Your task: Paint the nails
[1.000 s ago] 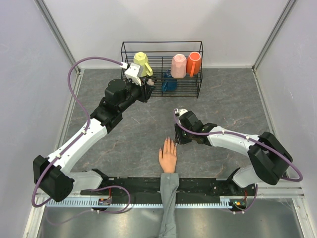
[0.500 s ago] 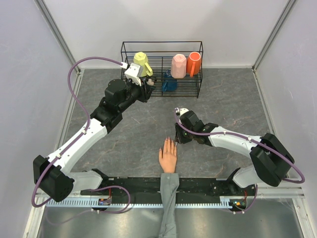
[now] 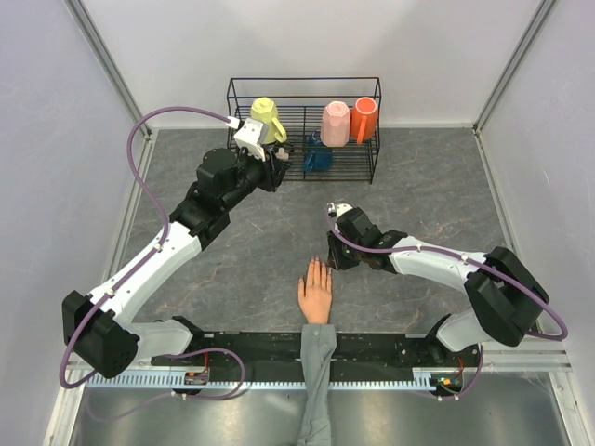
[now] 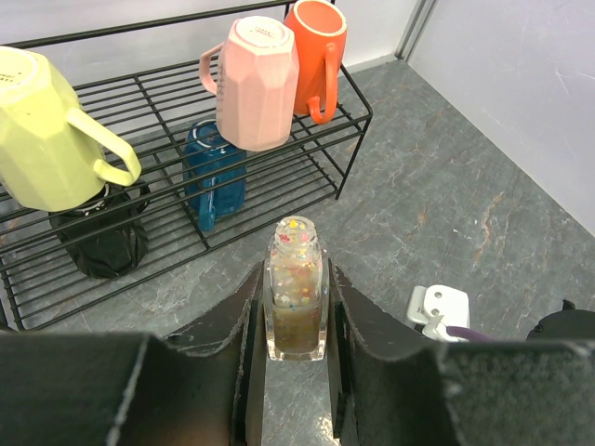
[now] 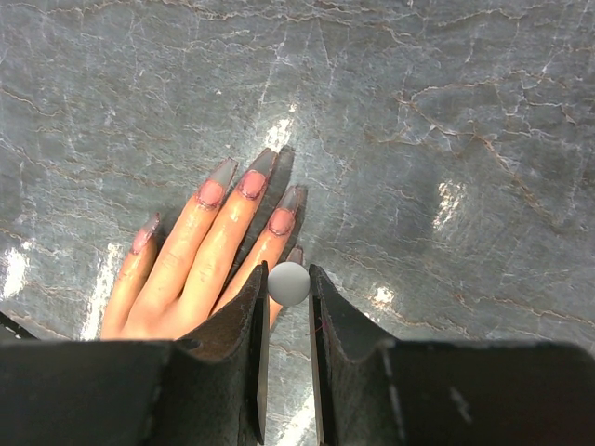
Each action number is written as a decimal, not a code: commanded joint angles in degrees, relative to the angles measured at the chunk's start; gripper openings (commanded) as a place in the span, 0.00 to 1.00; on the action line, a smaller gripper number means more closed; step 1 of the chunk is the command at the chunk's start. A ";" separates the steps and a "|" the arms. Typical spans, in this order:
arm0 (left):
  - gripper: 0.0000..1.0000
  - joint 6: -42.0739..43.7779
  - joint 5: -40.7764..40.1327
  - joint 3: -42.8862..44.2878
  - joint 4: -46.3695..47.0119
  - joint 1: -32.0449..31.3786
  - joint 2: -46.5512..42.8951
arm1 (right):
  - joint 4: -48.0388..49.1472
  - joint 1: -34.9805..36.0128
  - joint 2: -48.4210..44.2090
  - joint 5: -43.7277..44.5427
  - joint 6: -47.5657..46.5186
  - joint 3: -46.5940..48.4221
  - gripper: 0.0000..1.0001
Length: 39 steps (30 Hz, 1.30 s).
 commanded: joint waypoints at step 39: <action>0.02 -1.62 0.89 2.35 0.72 0.59 -1.07 | 3.86 -0.22 1.71 1.03 -0.08 0.18 0.00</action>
